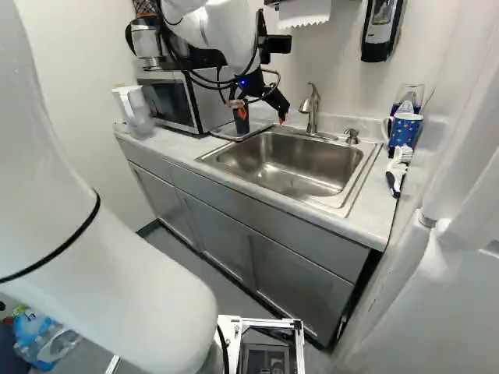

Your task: Rinse the cup and place it in the tray

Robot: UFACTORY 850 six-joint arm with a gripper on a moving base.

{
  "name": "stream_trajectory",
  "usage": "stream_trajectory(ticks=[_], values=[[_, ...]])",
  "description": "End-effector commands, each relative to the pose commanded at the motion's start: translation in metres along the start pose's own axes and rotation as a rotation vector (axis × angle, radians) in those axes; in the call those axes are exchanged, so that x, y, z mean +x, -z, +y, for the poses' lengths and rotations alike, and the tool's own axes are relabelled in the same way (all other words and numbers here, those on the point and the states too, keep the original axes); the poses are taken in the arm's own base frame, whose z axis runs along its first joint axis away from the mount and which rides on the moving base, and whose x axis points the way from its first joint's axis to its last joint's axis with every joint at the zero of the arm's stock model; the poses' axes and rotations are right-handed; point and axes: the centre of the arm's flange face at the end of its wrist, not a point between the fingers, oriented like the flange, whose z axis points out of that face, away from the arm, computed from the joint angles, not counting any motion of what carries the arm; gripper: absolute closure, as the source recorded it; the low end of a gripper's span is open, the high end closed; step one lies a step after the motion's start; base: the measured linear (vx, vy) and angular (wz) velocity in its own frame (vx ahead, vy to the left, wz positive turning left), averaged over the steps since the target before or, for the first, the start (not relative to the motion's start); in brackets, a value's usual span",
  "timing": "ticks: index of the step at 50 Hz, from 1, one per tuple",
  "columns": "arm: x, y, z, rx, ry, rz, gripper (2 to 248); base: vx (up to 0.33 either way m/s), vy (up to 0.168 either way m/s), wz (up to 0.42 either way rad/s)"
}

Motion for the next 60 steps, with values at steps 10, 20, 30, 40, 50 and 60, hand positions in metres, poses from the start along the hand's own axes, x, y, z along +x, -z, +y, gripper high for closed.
stream_trajectory(ticks=[10, 20, 30, 40, 50, 60], values=[[-0.005, 0.003, 0.008, -0.009, -0.014, -0.013, 3, 0.0, 0.0, 0.0], [-0.008, 0.006, 0.015, -0.019, -0.027, -0.011, 3, 0.0, 0.0, 0.0], [-0.01, 0.008, 0.022, -0.027, -0.039, -0.008, 3, 0.0, 0.0, 0.0], [-0.01, 0.008, 0.022, -0.027, -0.039, -0.008, 3, 0.0, 0.0, 0.0], [-0.01, 0.008, 0.022, -0.027, -0.039, -0.008, 3, 0.0, 0.0, 0.0], [-0.01, 0.008, 0.022, -0.027, -0.039, -0.008, 3, 0.0, 0.0, 0.0]])
